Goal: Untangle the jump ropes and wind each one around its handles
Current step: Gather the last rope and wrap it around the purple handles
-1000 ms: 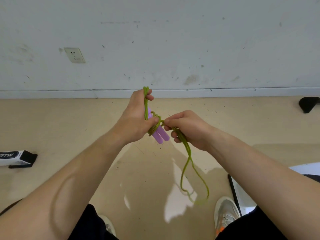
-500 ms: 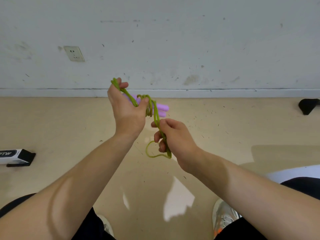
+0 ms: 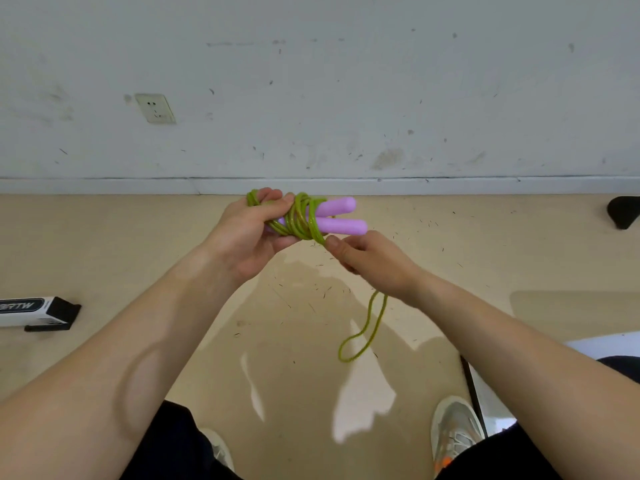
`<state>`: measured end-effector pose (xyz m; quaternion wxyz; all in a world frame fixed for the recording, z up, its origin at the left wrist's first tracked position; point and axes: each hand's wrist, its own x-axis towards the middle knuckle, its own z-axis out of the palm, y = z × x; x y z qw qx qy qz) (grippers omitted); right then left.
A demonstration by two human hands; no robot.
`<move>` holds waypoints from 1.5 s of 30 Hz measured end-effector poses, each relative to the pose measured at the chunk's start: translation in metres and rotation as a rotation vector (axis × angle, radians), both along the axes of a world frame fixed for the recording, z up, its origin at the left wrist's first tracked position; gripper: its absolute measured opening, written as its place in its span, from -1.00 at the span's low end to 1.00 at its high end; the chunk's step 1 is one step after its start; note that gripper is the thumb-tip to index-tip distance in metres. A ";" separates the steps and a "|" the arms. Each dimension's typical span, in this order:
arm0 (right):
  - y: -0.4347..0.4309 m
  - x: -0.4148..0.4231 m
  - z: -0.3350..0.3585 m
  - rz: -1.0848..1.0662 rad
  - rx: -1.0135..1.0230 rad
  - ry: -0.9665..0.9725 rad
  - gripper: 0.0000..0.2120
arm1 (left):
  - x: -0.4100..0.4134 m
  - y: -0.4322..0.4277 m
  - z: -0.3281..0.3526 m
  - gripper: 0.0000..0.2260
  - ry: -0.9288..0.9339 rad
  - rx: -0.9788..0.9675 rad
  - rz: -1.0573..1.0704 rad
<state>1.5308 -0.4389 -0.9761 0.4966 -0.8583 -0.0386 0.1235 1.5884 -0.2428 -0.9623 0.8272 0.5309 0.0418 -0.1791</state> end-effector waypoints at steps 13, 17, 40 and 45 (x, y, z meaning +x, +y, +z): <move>-0.030 0.011 0.013 0.239 -0.160 0.033 -0.63 | -0.017 0.006 0.018 -0.43 -0.214 0.342 -0.387; -0.028 0.014 0.011 0.222 -0.188 0.016 -0.68 | -0.020 0.003 0.017 -0.38 -0.297 0.506 -0.423; 0.025 -0.018 0.027 -0.449 0.631 0.389 -0.80 | -0.028 -0.025 -0.002 -0.40 -0.841 1.064 0.111; 0.042 -0.033 0.016 -0.329 0.602 0.343 -0.77 | -0.015 -0.030 -0.004 -0.38 -0.720 0.825 0.425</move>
